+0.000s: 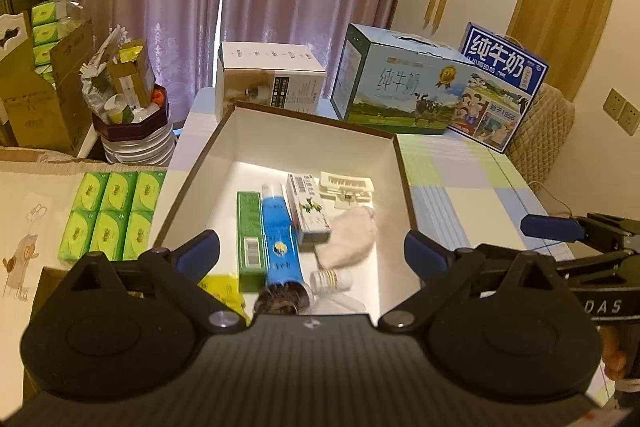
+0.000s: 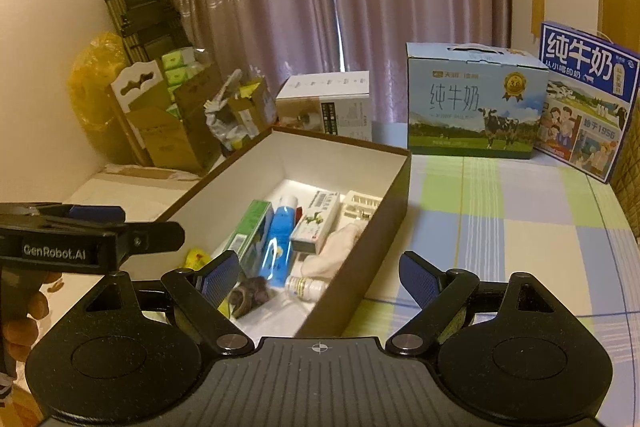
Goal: Organize objects
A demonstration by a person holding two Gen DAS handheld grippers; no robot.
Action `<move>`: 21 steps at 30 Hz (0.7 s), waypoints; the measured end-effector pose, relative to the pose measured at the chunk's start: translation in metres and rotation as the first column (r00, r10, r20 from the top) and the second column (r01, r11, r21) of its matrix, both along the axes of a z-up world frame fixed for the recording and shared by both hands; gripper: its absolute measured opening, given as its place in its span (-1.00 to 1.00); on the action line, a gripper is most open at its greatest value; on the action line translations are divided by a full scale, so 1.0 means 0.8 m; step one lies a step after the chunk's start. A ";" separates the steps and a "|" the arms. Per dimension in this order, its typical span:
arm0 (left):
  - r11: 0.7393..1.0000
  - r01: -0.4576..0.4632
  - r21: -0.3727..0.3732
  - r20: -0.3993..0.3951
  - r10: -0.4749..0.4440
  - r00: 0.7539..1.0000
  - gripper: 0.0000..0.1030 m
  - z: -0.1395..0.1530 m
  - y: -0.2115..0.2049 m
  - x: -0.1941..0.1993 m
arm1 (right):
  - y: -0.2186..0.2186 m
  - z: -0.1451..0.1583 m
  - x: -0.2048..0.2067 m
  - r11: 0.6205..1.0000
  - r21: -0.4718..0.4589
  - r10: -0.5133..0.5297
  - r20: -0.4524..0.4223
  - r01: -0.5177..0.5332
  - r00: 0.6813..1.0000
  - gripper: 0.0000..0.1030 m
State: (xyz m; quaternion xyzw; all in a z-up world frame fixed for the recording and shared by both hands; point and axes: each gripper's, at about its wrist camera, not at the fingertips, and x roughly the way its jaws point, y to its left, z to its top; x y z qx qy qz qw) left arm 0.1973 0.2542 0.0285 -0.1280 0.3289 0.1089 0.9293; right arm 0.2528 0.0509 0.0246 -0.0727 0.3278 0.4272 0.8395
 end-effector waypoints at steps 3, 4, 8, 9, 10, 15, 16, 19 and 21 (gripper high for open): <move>1.000 -0.016 0.016 -0.004 0.016 1.000 0.92 0.001 -0.019 -0.019 | -0.019 -0.001 -0.005 1.000 0.007 0.016 -0.006 -0.016 1.000 0.64; 0.999 -0.023 0.022 -0.007 0.023 1.000 0.92 0.001 -0.026 -0.025 | -0.026 -0.001 -0.007 1.000 0.010 0.021 -0.008 -0.021 1.000 0.64; 0.999 -0.043 0.032 -0.011 0.044 0.999 0.94 0.003 -0.053 -0.046 | -0.056 -0.004 -0.013 0.999 0.010 0.034 -0.019 -0.034 0.999 0.64; 0.998 -0.050 0.032 -0.014 0.050 0.999 0.96 0.002 -0.060 -0.051 | -0.063 -0.006 -0.015 0.999 0.010 0.038 -0.022 -0.038 0.999 0.64; 0.998 -0.054 0.033 -0.016 0.055 0.998 0.98 0.002 -0.066 -0.055 | -0.071 -0.007 -0.016 0.999 0.009 0.042 -0.026 -0.042 0.999 0.64; 0.996 -0.085 0.030 -0.018 0.086 0.996 0.98 -0.003 -0.103 -0.073 | -0.113 -0.014 -0.025 0.998 -0.009 0.060 -0.036 -0.061 0.998 0.64; 0.995 -0.092 0.026 -0.018 0.092 0.996 0.98 -0.004 -0.110 -0.076 | -0.121 -0.015 -0.026 0.998 -0.012 0.061 -0.038 -0.062 0.997 0.64; 0.994 -0.112 0.017 -0.011 0.112 0.994 0.98 -0.005 -0.134 -0.085 | -0.148 -0.019 -0.029 0.998 -0.024 0.057 -0.043 -0.058 0.997 0.64; 0.993 -0.117 0.018 -0.008 0.117 0.993 0.98 -0.006 -0.150 -0.090 | -0.166 -0.020 -0.031 0.998 -0.029 0.052 -0.049 -0.054 0.997 0.64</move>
